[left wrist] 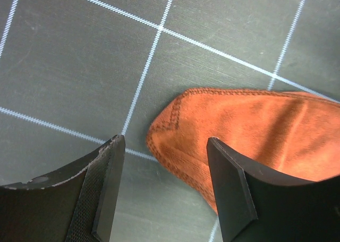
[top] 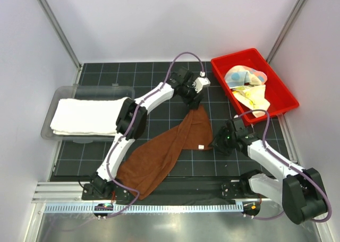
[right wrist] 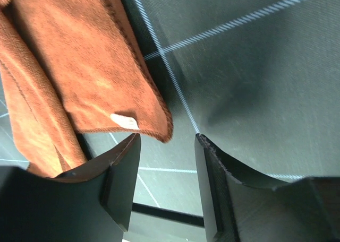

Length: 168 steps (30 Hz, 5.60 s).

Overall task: Fold and stack the towels
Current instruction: Flatten out the crumpled towel

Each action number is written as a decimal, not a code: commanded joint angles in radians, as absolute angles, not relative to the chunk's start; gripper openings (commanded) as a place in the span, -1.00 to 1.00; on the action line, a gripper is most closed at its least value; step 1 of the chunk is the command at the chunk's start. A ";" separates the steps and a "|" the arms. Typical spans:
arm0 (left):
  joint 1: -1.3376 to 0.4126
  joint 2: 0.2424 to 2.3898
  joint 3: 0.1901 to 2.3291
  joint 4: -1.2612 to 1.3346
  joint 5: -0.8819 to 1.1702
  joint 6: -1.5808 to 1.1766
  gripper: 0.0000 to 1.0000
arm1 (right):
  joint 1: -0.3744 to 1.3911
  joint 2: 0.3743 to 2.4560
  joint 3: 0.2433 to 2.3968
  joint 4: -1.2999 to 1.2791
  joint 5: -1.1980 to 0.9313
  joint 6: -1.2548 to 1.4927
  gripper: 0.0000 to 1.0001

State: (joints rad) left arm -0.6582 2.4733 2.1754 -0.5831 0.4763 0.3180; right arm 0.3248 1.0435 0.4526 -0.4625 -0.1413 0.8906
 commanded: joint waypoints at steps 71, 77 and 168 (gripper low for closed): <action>-0.690 1.169 1.911 -0.715 0.537 -0.347 -0.97 | 0.327 0.653 1.522 -0.505 -0.247 0.288 -0.98; -0.690 1.213 1.806 -0.700 0.536 -0.305 -1.00 | 0.328 0.670 1.445 -0.532 -0.224 0.290 -0.98; -0.669 1.100 2.028 -0.704 0.339 -0.289 -1.00 | 0.327 0.753 1.637 -0.354 -0.516 0.252 -0.98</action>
State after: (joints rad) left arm -0.6724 1.0908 2.0426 -0.6739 0.4381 -0.3622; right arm 0.3298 0.7467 1.6733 -0.3965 -0.5869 0.2974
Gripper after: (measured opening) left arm 0.012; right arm 0.053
